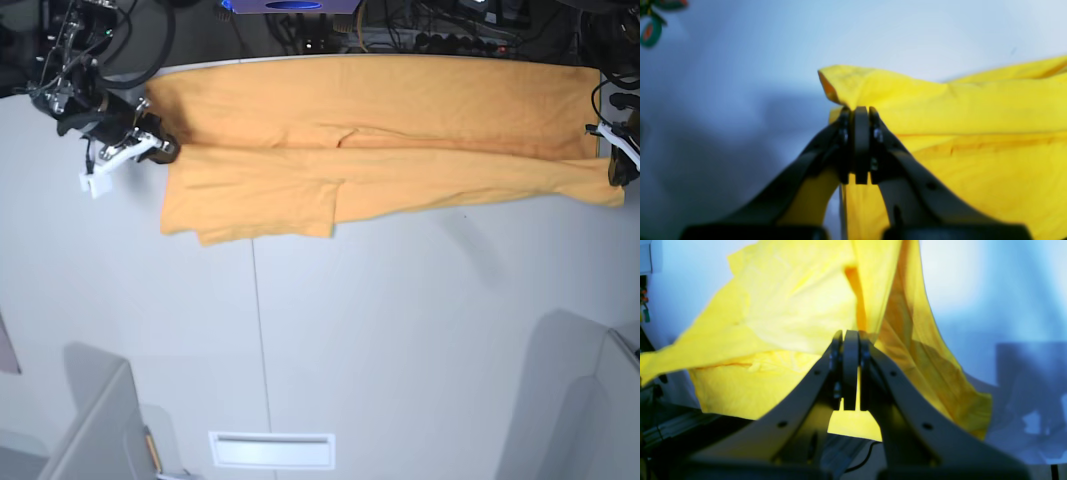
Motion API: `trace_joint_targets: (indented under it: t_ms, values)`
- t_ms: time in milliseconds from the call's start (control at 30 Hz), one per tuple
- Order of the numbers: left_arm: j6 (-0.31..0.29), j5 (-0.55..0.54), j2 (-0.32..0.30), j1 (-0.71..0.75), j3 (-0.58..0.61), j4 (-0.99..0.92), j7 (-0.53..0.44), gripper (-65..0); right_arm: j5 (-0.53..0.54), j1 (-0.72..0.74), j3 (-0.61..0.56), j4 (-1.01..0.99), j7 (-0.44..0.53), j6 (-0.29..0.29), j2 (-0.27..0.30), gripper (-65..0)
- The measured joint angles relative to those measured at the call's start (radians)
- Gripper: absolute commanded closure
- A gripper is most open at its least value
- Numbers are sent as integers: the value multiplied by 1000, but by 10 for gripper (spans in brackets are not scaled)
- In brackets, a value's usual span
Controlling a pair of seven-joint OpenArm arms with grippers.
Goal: Fold the T-shirt properly
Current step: 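Lay the folded hem down along the collar edge and release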
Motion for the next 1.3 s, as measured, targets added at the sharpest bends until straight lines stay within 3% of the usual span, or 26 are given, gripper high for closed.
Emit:
trace_joint_targets:
  t_ms: [267, 533, 767, 1000, 1167, 1300]
  values:
    - [0, 1, -7, 29, -7, 5, -6, 0, 2, -4, 5, 7, -16, 0, 11, 0]
    - [0, 0, -6, 35, -5, 6, -7, 0, 102, 16, 134, 32, -117, 2, 26, 0]
    - [0, 3, -5, 80, 0, 17, -7, 0, 99, -57, 27, 26, -44, 0, 19, 0]
    - [3, 6, 21, 107, -1, 16, -7, 0, 84, -66, 21, -8, -11, 0, 25, 0]
    - [1, 153, 69, 95, 0, 19, -10, 0, 4, -63, 21, -8, -11, 0, 24, 0]
    - [-1, 189, 90, 96, 2, 18, -8, 0, -2, -63, 21, -8, -21, 0, 25, 0]
